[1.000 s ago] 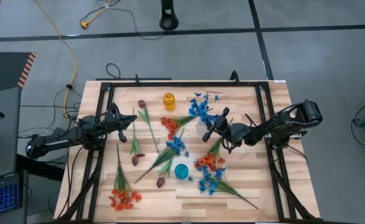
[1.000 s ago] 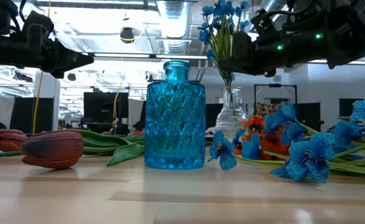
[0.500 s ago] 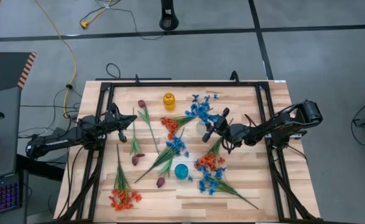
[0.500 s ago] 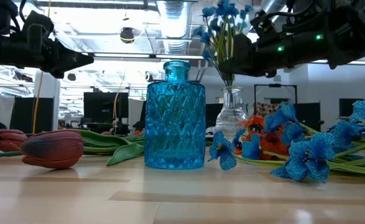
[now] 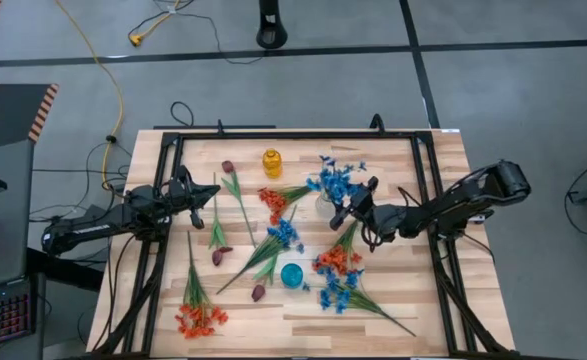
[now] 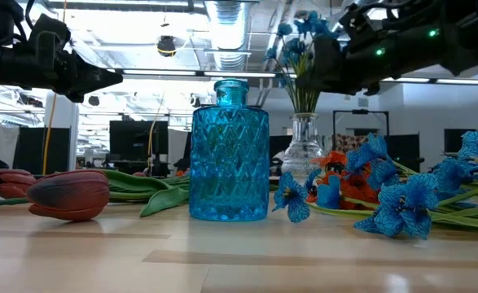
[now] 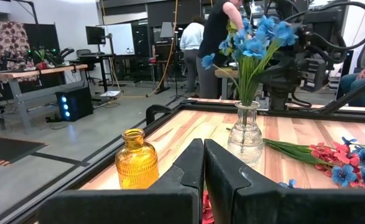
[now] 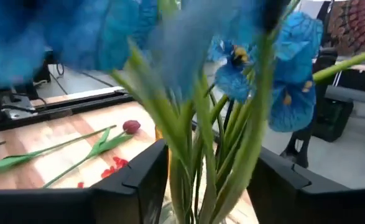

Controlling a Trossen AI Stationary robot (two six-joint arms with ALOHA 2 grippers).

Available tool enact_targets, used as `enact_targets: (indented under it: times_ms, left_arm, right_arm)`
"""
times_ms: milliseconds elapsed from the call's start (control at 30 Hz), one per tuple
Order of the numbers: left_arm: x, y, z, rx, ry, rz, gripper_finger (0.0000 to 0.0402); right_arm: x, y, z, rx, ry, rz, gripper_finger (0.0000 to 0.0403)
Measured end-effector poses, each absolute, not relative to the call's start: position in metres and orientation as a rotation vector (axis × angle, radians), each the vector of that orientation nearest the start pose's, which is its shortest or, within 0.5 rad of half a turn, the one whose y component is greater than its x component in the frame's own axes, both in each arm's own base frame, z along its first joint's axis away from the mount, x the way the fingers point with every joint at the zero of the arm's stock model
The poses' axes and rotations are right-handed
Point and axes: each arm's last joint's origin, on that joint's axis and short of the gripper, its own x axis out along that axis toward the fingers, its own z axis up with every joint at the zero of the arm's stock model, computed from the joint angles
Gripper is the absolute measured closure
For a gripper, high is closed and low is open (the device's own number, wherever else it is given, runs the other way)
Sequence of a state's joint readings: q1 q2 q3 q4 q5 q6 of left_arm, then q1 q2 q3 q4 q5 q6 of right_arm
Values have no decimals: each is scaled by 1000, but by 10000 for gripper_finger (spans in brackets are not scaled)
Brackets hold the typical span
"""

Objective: Sort flowers into vase by color
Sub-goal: Put the right blue flowers into the transparent vase, then put the middle red flower into the yellow vase

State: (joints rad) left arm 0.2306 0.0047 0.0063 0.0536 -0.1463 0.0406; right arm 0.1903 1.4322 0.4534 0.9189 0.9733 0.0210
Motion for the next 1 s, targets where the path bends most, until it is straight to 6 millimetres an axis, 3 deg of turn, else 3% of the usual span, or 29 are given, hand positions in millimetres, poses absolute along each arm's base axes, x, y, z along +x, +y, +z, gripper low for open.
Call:
enact_targets:
  times_ms: [367, 700, 833, 1000]
  left_arm:
    - [94, 26, 170, 41, -48, 378, 401]
    - [94, 26, 171, -32, -63, 376, 398]
    - [94, 26, 172, -78, -83, 373, 371]
    - [93, 27, 172, -168, -105, 404, 306]
  right_arm:
    - [222, 26, 193, 88, 215, -784, 172]
    - [204, 32, 209, 89, 216, -736, 172]
    - [199, 33, 213, 93, 209, -724, 172]
    - [196, 32, 216, 96, 206, -723, 172]
